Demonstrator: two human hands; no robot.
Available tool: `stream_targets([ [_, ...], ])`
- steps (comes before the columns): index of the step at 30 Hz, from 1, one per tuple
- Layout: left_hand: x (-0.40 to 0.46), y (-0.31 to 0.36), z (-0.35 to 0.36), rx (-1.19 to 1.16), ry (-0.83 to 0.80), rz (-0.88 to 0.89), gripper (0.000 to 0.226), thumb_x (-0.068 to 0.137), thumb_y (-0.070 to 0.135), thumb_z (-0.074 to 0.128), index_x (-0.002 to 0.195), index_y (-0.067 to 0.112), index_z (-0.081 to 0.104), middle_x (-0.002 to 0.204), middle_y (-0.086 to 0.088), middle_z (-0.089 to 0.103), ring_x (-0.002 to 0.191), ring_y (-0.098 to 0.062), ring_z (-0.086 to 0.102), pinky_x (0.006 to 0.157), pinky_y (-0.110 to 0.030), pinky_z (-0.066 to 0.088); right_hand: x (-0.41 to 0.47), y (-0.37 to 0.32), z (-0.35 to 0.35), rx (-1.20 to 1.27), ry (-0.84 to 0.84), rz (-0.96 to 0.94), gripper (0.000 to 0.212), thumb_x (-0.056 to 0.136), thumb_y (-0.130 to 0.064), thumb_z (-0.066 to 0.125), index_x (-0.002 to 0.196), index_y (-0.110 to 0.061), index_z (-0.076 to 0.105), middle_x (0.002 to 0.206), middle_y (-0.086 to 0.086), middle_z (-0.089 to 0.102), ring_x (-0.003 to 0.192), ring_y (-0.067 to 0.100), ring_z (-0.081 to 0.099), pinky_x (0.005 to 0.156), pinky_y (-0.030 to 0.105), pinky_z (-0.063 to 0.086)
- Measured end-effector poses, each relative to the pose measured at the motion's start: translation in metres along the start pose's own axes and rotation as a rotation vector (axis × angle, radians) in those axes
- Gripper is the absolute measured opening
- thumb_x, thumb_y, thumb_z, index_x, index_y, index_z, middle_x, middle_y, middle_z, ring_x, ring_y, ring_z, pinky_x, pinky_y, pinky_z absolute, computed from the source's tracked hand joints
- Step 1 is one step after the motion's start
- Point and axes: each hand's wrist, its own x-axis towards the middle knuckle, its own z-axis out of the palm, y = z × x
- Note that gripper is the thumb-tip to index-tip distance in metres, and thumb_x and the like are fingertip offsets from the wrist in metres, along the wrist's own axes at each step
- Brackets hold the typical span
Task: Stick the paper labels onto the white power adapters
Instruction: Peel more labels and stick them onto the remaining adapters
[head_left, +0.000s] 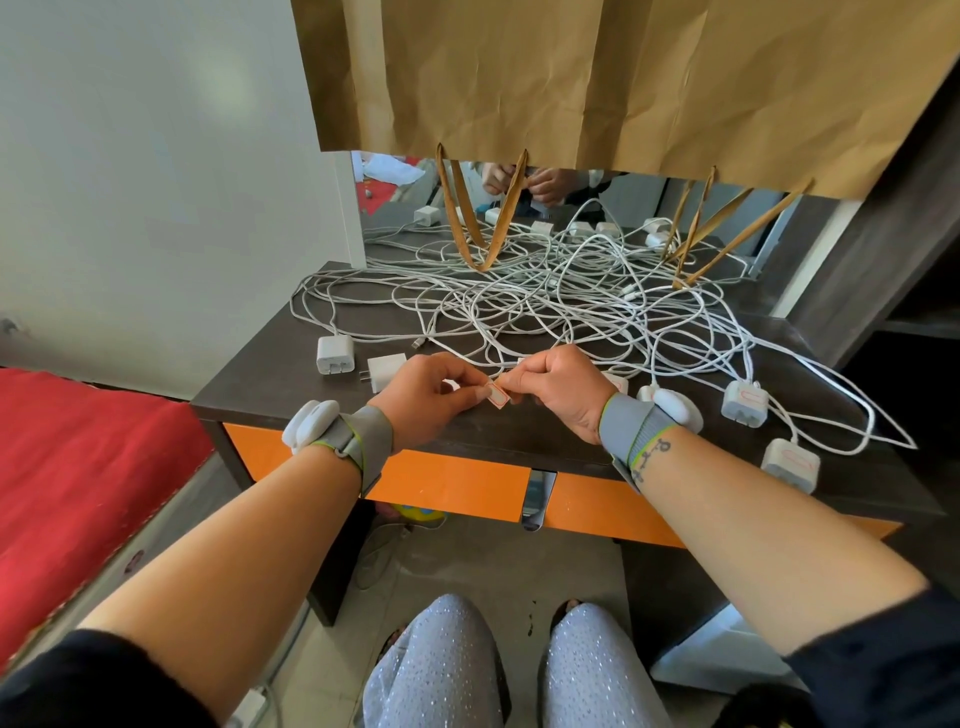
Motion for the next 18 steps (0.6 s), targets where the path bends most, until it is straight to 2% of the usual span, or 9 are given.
stream_targets([
  [4,0.0015,0.0008,-0.0003,0.023,-0.009,0.014,0.011,0.085,0.021,0.066,0.079,0.029,0.065,0.080,0.012,0.058,0.049,0.006,0.048,0.050,-0.003,0.036,0.0006,0.0008,-0.0010,-0.020,-0.007,-0.016,0.016,0.079,-0.019,0.070,0.063,-0.015,0.070,0.057,-0.002,0.060,0.048,-0.004,0.050,0.053,0.005,0.040],
  [9,0.0014,0.0012,0.0002,0.008,-0.005,0.020,0.008,0.085,0.017,0.066,0.082,0.025,0.066,0.079,0.013,0.057,0.050,0.008,0.049,0.051,-0.004,0.038,0.0028,0.0035,0.0004,0.031,0.005,0.006,0.013,0.079,-0.015,0.070,0.069,-0.008,0.071,0.063,0.006,0.060,0.057,0.005,0.050,0.059,0.014,0.038],
  [11,0.0008,0.0025,0.0000,-0.003,0.000,0.019,0.008,0.085,0.016,0.065,0.082,0.024,0.066,0.077,0.013,0.057,0.049,0.008,0.049,0.050,-0.004,0.037,0.0033,0.0047,0.0015,0.087,0.014,0.016,0.012,0.079,-0.013,0.069,0.070,-0.005,0.071,0.066,0.009,0.062,0.060,0.009,0.051,0.059,0.014,0.039],
  [14,-0.0004,0.0056,-0.0001,-0.018,0.009,0.017,0.007,0.085,0.016,0.065,0.083,0.022,0.066,0.074,0.013,0.056,0.044,0.007,0.047,0.046,-0.003,0.034,0.0035,0.0062,0.0028,0.140,0.030,0.018,0.012,0.080,-0.011,0.068,0.070,-0.004,0.070,0.063,0.005,0.062,0.058,0.009,0.052,0.054,0.010,0.040],
  [18,-0.0033,0.0079,-0.0008,-0.058,0.023,0.005,0.006,0.086,0.014,0.065,0.082,0.018,0.066,0.058,0.016,0.051,0.037,0.005,0.043,0.041,-0.002,0.031,0.0034,0.0076,0.0047,0.096,0.052,0.002,0.014,0.082,-0.015,0.067,0.070,-0.009,0.070,0.064,0.004,0.061,0.057,0.004,0.052,0.059,0.013,0.038],
])
